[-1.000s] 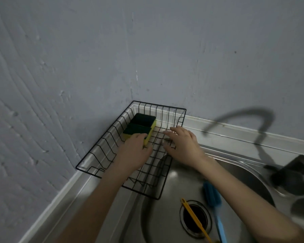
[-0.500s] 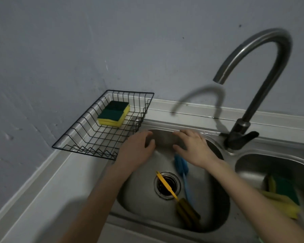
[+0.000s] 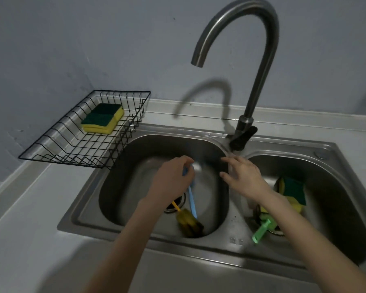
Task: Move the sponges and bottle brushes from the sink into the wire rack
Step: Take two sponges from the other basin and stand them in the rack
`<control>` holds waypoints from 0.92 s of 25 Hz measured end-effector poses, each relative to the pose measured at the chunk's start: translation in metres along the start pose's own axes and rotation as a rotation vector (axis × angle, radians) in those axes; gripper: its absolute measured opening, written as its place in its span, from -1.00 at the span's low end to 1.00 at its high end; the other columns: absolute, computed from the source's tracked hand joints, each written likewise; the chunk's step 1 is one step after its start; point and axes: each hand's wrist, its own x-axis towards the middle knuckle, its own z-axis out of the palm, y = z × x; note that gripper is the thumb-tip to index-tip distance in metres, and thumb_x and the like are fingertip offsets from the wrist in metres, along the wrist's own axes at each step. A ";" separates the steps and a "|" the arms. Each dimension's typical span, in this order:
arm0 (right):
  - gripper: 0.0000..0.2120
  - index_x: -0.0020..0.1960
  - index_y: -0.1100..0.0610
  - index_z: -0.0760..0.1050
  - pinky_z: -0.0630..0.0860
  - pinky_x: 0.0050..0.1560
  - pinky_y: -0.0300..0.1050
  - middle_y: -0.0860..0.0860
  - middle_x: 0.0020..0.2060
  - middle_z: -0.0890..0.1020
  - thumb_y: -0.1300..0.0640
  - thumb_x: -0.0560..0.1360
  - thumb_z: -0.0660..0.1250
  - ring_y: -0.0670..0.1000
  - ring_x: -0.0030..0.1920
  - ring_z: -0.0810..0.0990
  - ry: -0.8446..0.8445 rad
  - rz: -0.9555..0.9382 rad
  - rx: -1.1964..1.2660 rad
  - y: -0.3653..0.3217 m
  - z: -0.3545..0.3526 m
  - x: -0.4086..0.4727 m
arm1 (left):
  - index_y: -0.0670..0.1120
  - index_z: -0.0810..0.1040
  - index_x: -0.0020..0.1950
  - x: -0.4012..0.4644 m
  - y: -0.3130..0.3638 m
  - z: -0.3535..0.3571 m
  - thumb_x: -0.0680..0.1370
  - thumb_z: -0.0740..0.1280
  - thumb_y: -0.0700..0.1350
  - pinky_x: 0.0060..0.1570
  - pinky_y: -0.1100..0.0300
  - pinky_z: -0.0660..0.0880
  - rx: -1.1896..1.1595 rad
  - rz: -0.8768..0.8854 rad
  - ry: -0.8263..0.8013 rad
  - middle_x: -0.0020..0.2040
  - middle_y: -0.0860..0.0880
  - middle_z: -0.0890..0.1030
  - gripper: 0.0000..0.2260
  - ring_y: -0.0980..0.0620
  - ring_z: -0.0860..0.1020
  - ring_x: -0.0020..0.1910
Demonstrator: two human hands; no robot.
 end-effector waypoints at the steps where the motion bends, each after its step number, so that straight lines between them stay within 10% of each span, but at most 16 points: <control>1: -0.53 0.38 0.04 0.29 0.19 0.45 0.04 0.10 0.38 0.36 0.01 0.49 0.23 0.12 0.41 0.29 0.004 0.020 0.010 0.010 -0.001 -0.005 | -0.05 0.43 0.23 -0.001 0.005 0.009 0.54 0.16 -0.09 0.15 0.11 0.42 -0.010 0.001 -0.011 0.19 -0.08 0.56 -0.73 -0.02 0.51 0.14; 23: -0.54 0.36 0.12 0.31 0.34 0.31 0.09 0.28 0.29 0.40 0.13 0.48 0.26 0.29 0.28 0.39 0.008 0.558 0.225 0.184 0.010 -0.014 | -0.14 0.35 0.30 0.058 0.089 0.163 0.53 0.19 -0.10 0.25 -0.01 0.38 0.130 0.220 -0.518 0.31 -0.15 0.43 -0.65 -0.13 0.41 0.27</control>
